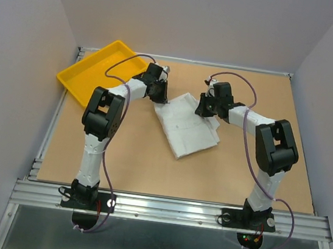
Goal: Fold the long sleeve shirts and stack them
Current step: Fold the shirt
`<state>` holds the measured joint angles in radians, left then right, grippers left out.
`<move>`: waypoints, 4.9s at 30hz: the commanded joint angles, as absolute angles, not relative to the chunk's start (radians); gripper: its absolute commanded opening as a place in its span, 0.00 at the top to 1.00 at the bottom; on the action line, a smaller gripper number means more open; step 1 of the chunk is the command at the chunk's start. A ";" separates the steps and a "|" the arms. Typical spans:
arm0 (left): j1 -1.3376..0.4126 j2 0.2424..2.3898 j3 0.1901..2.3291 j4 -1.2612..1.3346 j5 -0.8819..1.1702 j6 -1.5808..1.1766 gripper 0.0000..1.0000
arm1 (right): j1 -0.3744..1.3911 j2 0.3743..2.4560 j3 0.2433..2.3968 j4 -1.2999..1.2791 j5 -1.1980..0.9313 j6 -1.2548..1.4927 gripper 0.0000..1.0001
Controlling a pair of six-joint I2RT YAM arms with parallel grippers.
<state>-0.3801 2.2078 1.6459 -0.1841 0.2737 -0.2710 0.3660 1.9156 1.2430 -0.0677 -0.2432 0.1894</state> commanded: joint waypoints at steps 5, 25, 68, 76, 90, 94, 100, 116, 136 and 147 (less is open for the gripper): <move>-0.328 1.939 1.574 -0.172 0.216 -0.344 0.72 | 0.354 1.878 1.350 -0.116 -0.301 0.037 0.93; -0.330 1.822 1.279 -0.117 0.258 -0.357 0.67 | 0.374 1.959 1.505 -0.146 -0.198 -0.109 0.68; -0.330 1.928 1.195 0.058 0.517 -0.517 0.21 | 0.195 1.698 0.883 0.028 -0.193 0.855 0.27; -0.408 1.665 0.855 0.121 0.561 -0.511 0.19 | 0.196 1.844 1.095 0.028 -0.327 0.600 0.26; -0.221 1.434 0.820 0.081 0.365 -0.542 0.26 | 0.242 1.637 1.227 -0.205 -0.169 0.325 0.24; -0.202 1.595 0.951 0.071 0.385 -0.512 0.29 | 0.302 1.566 1.206 -0.265 -0.072 0.324 0.24; -0.202 1.799 1.127 0.048 0.417 -0.506 0.35 | 0.449 1.505 1.144 -0.296 0.027 0.351 0.24; -0.247 1.993 1.141 0.063 0.489 -0.541 0.60 | 0.620 1.537 1.109 -0.299 0.064 0.402 0.24; -0.480 1.723 0.743 0.187 0.451 -0.684 0.86 | 0.692 1.574 1.180 -0.359 0.135 0.341 0.24; -0.385 1.695 0.733 0.187 0.449 -0.689 0.58 | 0.848 1.689 1.308 -0.417 0.327 0.347 0.26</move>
